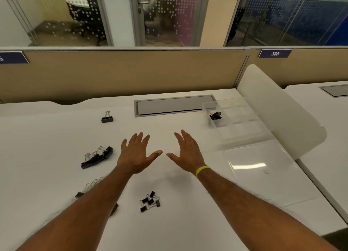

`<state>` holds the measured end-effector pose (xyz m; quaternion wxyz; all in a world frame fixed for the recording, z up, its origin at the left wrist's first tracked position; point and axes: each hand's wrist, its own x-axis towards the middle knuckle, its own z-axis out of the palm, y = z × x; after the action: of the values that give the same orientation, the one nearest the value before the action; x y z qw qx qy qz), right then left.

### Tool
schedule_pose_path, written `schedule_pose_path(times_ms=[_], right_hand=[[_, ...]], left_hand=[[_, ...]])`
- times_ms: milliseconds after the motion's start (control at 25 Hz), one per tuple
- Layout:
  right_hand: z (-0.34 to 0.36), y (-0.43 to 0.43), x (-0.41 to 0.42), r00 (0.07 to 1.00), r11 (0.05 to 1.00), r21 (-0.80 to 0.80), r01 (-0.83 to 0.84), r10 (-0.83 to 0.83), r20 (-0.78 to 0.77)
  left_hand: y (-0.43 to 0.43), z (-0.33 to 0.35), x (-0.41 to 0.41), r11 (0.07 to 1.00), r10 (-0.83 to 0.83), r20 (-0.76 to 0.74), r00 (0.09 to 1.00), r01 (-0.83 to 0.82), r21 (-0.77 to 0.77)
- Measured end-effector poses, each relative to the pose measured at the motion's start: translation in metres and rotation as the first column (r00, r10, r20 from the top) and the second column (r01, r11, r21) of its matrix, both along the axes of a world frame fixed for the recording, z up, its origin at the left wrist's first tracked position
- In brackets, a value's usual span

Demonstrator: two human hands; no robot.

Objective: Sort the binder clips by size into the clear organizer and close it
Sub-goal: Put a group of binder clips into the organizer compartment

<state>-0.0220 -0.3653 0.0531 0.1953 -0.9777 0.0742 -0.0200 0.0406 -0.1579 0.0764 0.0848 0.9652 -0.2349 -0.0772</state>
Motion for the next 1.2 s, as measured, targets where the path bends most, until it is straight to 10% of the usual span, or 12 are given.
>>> schedule_pose_path(times_ms=[1200], right_hand=[[-0.043,0.199,0.245,0.972,0.977,0.097,-0.189,0.200,-0.122]], left_hand=[[0.204,-0.066,0.148,0.970,0.240,-0.035,0.970,-0.239,0.037]])
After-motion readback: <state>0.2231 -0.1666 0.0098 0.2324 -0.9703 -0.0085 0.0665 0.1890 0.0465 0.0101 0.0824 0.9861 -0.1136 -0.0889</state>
